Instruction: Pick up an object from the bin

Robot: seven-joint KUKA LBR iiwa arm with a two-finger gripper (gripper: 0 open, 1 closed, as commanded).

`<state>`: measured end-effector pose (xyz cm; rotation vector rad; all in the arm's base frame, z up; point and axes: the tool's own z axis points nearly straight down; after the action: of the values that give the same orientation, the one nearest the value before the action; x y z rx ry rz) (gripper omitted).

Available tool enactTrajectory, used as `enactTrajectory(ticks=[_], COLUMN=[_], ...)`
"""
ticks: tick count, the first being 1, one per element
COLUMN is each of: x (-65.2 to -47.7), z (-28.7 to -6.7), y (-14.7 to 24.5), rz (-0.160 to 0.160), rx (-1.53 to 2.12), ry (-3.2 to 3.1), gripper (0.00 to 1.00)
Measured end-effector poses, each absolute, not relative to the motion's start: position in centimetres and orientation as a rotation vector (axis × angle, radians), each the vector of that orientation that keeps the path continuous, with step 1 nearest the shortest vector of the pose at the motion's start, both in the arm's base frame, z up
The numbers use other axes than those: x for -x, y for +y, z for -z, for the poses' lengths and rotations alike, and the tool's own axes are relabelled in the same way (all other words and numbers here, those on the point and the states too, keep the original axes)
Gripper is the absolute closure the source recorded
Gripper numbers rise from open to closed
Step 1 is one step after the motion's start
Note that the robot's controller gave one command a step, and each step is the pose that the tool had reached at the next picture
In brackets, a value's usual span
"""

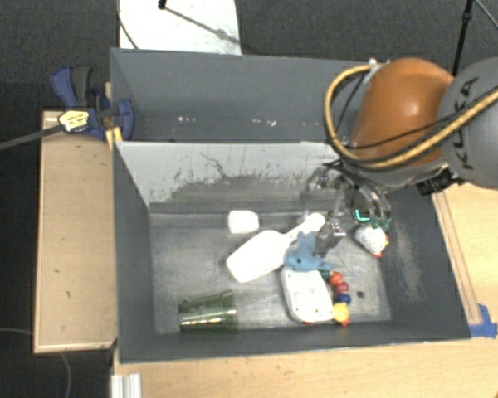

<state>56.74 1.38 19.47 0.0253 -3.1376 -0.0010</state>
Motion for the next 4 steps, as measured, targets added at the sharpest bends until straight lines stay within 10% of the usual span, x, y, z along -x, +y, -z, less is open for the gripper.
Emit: enactTrajectory(ticks=[4], x=[-58.7], z=[-15.1], y=[6.1], rz=[-0.001], rx=[-0.773], ry=[-3.046], gripper=[0.0])
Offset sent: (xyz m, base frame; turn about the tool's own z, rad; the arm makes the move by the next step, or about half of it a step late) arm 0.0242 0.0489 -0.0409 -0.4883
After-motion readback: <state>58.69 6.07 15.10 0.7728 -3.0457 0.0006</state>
